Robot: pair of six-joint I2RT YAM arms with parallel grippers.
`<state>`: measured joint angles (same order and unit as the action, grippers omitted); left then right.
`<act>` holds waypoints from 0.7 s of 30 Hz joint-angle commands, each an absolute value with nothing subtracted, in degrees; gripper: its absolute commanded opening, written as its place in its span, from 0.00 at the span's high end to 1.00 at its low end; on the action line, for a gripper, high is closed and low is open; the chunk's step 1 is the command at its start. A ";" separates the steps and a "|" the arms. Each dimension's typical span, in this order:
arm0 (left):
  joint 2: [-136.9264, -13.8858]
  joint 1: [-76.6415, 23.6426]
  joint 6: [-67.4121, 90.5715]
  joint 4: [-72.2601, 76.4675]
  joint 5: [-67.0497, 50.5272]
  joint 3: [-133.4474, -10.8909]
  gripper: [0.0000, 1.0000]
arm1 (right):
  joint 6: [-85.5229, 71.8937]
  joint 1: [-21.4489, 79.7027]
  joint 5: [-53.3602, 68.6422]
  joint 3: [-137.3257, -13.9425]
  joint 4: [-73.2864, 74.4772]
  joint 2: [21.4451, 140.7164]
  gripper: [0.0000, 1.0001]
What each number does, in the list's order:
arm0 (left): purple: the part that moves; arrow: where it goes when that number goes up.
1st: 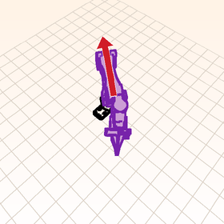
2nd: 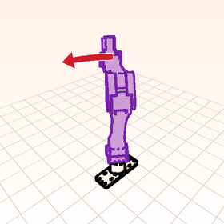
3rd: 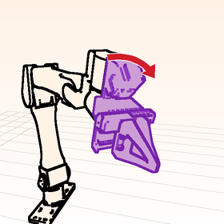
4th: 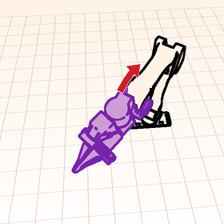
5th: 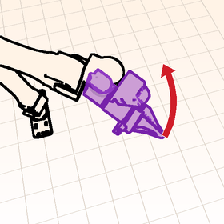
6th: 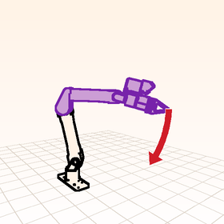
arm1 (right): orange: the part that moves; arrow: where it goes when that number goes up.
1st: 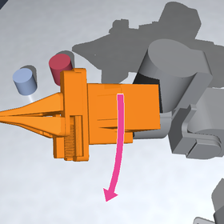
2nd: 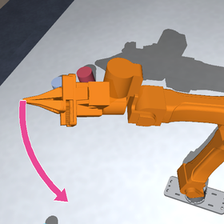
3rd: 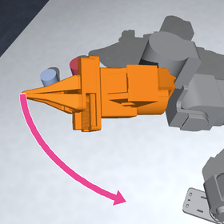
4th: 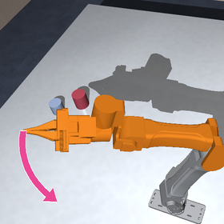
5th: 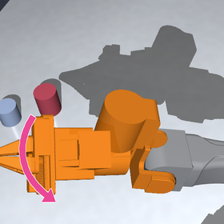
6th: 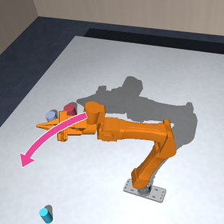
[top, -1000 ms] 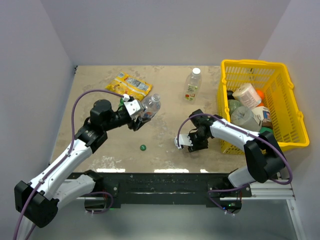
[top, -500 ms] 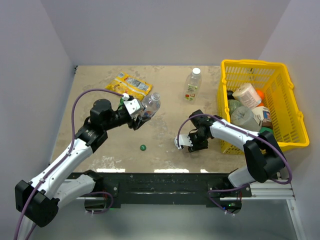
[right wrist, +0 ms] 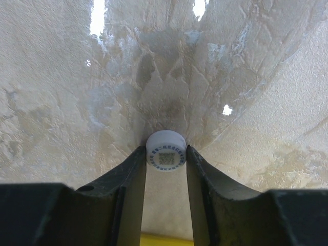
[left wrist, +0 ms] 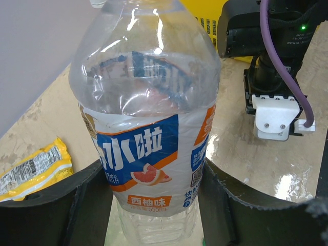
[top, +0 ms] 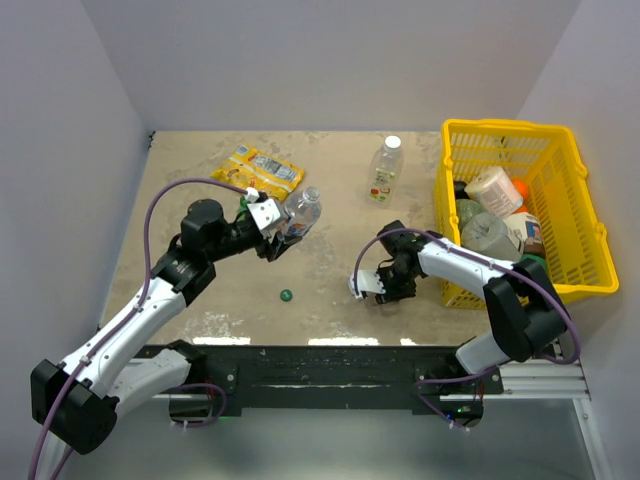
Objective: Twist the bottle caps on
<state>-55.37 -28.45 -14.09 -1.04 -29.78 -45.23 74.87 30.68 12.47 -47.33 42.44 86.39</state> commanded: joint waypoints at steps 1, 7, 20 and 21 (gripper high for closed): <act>-54.93 -27.95 -13.45 1.76 -30.59 -45.18 1.00 | 74.01 30.67 12.22 -48.86 41.84 86.22 0.67; -54.93 -27.95 -16.07 0.10 -31.29 -45.44 1.00 | 65.41 30.50 17.56 -61.67 47.26 82.45 0.75; -59.05 -28.04 -39.28 -18.71 -33.93 -55.89 1.00 | 39.90 30.41 39.90 -91.84 51.59 76.20 0.77; -59.85 -28.12 -40.16 -19.76 -33.75 -56.94 1.00 | 39.73 30.50 40.16 -92.45 51.77 76.20 0.77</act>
<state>-58.41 -28.36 -32.75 -15.55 -32.71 -50.92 46.83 30.33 34.20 -89.56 50.70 76.47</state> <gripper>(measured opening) 0.633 0.356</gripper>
